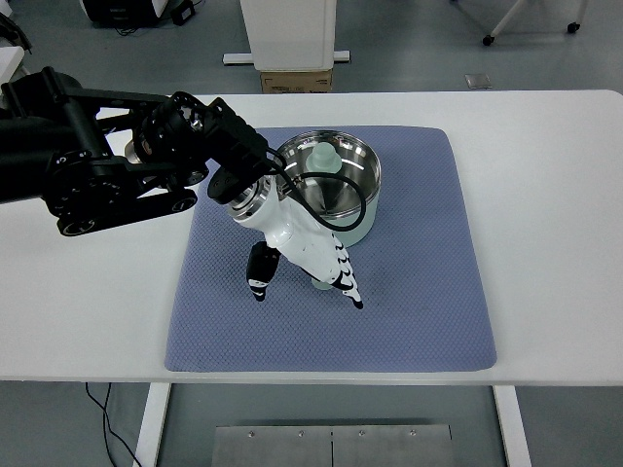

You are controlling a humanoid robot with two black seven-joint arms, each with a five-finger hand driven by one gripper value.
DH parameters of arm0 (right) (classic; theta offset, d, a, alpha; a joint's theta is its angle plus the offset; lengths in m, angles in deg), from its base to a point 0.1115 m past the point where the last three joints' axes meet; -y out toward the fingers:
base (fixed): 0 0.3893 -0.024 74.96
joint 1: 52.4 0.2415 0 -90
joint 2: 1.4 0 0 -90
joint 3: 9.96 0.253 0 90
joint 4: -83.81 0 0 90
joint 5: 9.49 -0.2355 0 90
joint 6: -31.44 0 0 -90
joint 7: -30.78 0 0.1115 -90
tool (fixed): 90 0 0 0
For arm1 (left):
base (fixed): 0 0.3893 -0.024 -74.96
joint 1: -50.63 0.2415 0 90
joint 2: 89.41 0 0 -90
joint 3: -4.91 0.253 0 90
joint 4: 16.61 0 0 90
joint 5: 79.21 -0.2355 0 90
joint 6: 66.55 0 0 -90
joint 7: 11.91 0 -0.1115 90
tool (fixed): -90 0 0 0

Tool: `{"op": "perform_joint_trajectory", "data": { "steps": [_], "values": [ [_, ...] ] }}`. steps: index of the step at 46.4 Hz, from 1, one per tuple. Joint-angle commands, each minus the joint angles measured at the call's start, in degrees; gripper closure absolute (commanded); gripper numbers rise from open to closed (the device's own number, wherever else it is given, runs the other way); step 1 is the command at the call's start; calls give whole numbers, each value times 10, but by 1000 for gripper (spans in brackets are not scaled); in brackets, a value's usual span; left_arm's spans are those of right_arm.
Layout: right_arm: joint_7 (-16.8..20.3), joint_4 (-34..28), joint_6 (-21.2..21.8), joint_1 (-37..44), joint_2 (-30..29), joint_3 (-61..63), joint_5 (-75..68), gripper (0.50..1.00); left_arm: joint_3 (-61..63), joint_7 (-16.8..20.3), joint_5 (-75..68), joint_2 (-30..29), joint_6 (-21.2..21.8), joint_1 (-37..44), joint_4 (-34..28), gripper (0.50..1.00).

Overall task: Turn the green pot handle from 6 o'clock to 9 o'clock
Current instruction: 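Drag the handle with the left hand, rotating the pot toward the left arm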

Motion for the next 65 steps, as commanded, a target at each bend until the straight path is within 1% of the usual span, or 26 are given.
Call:
{"op": "perform_joint_trajectory", "data": {
  "steps": [1, 12, 32, 43, 60, 65],
  "values": [
    [0, 0, 0, 0, 0, 0, 0, 500, 0, 0, -1, -3, 0, -2, 1, 500],
    [0, 0, 0, 0, 0, 0, 0, 500, 0, 0, -6, -4, 0, -5, 1, 500],
    [0, 0, 0, 0, 0, 0, 0, 500, 18, 0, -66, 2, 0, -18, 11, 500],
    [0, 0, 0, 0, 0, 0, 0, 500, 33, 0, -68, -1, 2, -28, 11, 500],
    [0, 0, 0, 0, 0, 0, 0, 500, 42, 0, -134, -7, 5, -32, 11, 500],
    [0, 0, 0, 0, 0, 0, 0, 500, 48, 0, -146, -10, 7, -35, 21, 500]
  ]
}}
